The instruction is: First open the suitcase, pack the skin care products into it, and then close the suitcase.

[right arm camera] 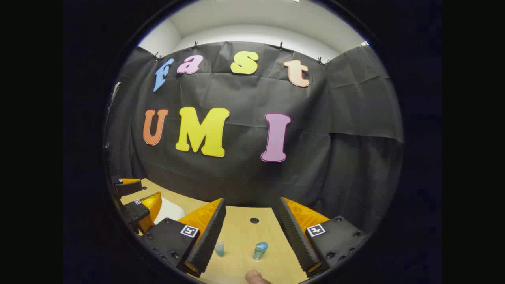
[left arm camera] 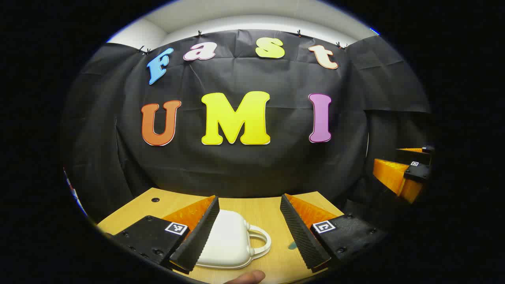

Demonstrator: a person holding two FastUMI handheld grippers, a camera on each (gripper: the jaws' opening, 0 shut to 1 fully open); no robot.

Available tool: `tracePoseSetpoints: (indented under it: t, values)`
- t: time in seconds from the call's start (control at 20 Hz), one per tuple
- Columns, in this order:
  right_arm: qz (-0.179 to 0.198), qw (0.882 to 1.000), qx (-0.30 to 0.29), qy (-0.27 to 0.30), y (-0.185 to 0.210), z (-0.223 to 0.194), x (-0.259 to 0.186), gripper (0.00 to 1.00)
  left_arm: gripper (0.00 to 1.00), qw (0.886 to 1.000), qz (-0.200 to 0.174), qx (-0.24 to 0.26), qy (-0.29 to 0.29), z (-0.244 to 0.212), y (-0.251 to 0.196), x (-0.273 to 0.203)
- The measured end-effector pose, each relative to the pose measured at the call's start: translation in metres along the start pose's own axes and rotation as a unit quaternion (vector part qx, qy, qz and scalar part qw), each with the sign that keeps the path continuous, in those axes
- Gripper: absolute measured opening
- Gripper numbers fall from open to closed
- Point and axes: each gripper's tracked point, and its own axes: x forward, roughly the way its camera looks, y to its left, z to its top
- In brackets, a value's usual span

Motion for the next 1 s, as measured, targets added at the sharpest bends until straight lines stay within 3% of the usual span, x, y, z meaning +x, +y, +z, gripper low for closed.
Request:
tracePoseSetpoints:
  t: [1.0]
  values:
    - [0.014,1.000,-0.014,-0.005,0.0038,0.0037,-0.0048,0.81,0.99,1.000,0.008,0.005,0.001,-0.0052,0.0025,-0.0015]
